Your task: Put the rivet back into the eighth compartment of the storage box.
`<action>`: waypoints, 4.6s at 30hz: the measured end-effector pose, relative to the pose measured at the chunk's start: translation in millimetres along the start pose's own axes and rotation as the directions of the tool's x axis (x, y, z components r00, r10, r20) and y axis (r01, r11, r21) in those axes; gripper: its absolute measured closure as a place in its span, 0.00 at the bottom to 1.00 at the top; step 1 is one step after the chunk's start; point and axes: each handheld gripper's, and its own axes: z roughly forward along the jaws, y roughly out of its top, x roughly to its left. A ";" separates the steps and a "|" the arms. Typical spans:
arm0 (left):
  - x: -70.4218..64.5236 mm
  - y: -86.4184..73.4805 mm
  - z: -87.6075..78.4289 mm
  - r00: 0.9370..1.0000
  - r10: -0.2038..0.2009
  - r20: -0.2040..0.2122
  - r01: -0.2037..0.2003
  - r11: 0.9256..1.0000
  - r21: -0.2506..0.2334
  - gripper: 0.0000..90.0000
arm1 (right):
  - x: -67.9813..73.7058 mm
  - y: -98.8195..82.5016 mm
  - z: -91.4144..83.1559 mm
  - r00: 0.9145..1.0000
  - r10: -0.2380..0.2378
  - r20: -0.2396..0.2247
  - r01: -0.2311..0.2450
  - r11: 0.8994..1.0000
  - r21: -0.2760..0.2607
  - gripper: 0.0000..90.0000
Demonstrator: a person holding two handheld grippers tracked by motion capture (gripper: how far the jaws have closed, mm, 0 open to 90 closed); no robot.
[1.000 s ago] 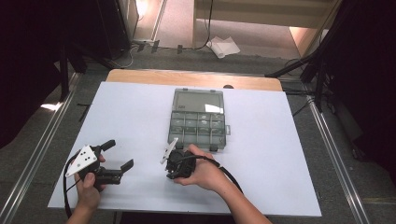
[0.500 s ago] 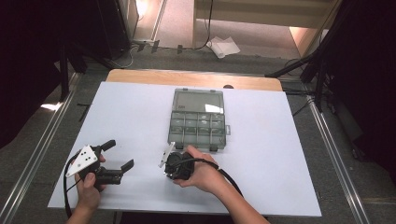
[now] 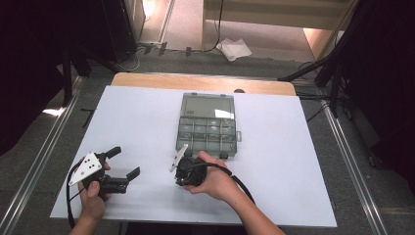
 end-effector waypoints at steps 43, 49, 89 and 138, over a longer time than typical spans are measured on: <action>0.0 -0.2 0.0 1.000 -0.006 -0.002 0.006 1.000 -0.002 0.00 | -35.0 -23.4 -40.7 0.997 0.081 0.016 -0.081 0.996 -0.028 0.98; -0.1 -0.3 0.1 1.000 -0.007 -0.004 0.007 1.000 -0.002 0.00 | -40.7 -26.8 -46.6 0.996 0.091 0.021 -0.090 0.995 -0.031 0.98; -1.3 -0.4 0.0 1.000 -0.001 -0.008 0.001 1.000 0.001 0.00 | -83.2 -62.4 -81.6 0.974 0.212 0.077 -0.207 0.976 -0.070 0.98; -1.7 -1.4 -1.3 1.000 -0.005 -0.009 0.005 1.000 -0.007 0.00 | -113.7 -88.9 -90.0 0.931 0.306 0.201 -0.291 0.951 -0.102 0.59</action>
